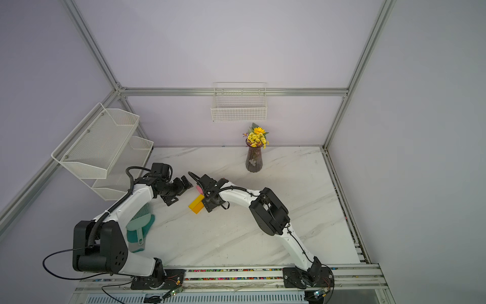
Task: Assemble the letter c with building blocks
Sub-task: Pick up the building block from the center of the board.
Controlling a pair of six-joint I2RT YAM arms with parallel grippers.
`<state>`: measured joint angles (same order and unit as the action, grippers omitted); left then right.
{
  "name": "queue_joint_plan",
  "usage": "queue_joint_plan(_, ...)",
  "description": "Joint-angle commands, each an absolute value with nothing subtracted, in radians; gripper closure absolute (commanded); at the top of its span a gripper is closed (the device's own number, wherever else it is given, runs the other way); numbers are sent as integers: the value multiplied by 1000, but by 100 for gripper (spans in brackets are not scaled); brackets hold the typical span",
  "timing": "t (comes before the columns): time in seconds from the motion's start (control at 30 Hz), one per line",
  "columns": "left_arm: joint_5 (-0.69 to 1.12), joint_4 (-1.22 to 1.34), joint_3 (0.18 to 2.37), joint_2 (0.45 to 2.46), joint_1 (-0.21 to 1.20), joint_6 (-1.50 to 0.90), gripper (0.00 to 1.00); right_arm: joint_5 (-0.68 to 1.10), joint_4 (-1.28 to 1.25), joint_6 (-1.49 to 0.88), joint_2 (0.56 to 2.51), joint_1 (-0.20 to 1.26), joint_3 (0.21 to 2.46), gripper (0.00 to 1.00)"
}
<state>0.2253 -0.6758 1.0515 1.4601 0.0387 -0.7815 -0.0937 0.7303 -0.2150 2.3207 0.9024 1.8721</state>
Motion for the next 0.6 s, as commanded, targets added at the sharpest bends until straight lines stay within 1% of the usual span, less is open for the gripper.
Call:
queue_joint_plan(0.0, 241, -664, 1047, 1450, 29, -759, 0, -112, 761, -190, 2345, 914, 1884, 22)
queue_joint_plan(0.07, 242, -664, 1046, 1448, 29, -759, 0, -110, 761, -190, 2340, 913, 1882, 25)
queue_joint_plan(0.27, 243, -663, 1043, 1450, 28, -761, 0, -94, 774, -205, 2306, 914, 1875, 45)
queue_joint_plan(0.37, 253, -654, 1043, 1451, 28, -761, 0, -94, 775, -224, 2262, 915, 1851, 47)
queue_joint_plan(0.57, 299, -614, 1045, 1442, 30, -776, 0, -131, 767, -270, 2123, 893, 1742, 49)
